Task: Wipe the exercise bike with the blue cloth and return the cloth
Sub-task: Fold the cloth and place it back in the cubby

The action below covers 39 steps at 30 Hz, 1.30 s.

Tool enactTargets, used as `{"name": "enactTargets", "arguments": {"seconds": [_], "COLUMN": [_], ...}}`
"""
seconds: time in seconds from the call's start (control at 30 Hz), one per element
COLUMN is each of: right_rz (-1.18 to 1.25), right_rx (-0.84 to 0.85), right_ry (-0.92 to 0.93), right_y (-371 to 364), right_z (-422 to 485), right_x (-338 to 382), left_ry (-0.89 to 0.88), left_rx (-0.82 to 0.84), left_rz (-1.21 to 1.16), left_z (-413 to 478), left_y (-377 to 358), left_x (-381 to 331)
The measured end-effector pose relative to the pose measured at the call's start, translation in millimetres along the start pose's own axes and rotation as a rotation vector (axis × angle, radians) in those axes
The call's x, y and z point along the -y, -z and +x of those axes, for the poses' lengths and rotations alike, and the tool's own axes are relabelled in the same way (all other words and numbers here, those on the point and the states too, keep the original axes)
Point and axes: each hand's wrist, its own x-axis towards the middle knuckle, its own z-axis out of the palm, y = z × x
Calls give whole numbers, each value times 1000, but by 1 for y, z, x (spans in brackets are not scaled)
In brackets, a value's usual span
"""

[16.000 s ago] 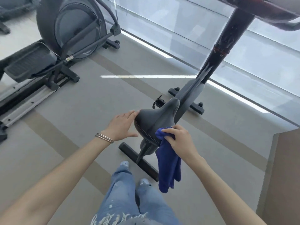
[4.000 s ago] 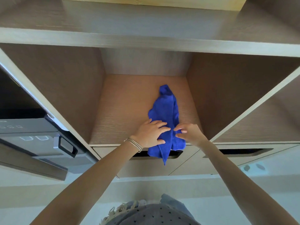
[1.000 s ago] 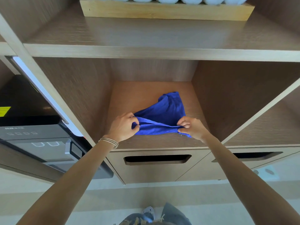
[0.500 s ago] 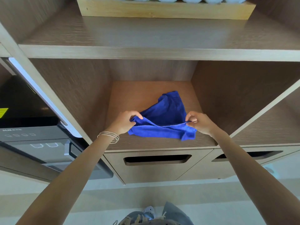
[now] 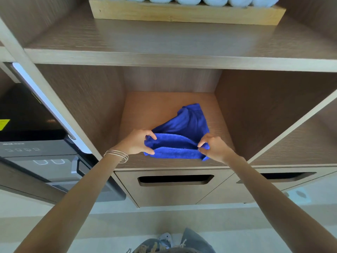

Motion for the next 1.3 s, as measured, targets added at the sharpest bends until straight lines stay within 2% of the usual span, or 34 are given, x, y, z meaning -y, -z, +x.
{"name": "enactTargets", "arguments": {"seconds": [0.1,0.2,0.27,0.33,0.43,0.53,0.63,0.77,0.9,1.1,1.2,1.3], "right_rz": [-88,-143,-165,-92,141,288,301,269,220,141,146,123], "right_rx": [65,32,8,-27,-155,-240,-305,-338,-372,-333,-357,-360], "right_ry": [-70,-76,-43,1,9,11,59,114,109,89,102,97], "right_y": [-14,-17,-14,-7,9,29,48,56,51,57,60,60], "right_z": [-1,-3,-4,-8,-22,-37,-48,-68,-84,-97,-97,-93], "right_x": [0,-1,-2,-2,-2,2,7,15,20,31,40,45], "left_ry": [-58,-80,-129,-207,-258,-231,-202,-217,-240,-263,-287,-226], "left_rx": [68,133,116,48,-33,6,65,-19,-56,-312,-378,-438], "left_rz": [151,205,213,179,161,233,304,400,309,76,-31,-66], "left_z": [-1,-2,-2,-4,-4,-7,-14,-33,-49,-77,-82,-74], "left_y": [0,0,-3,-5,-6,-11,-26,-60,-88,-112,-116,-118], "left_x": [-2,-1,1,2,5,6,1,-18,-41,-73,-101,-127]}}
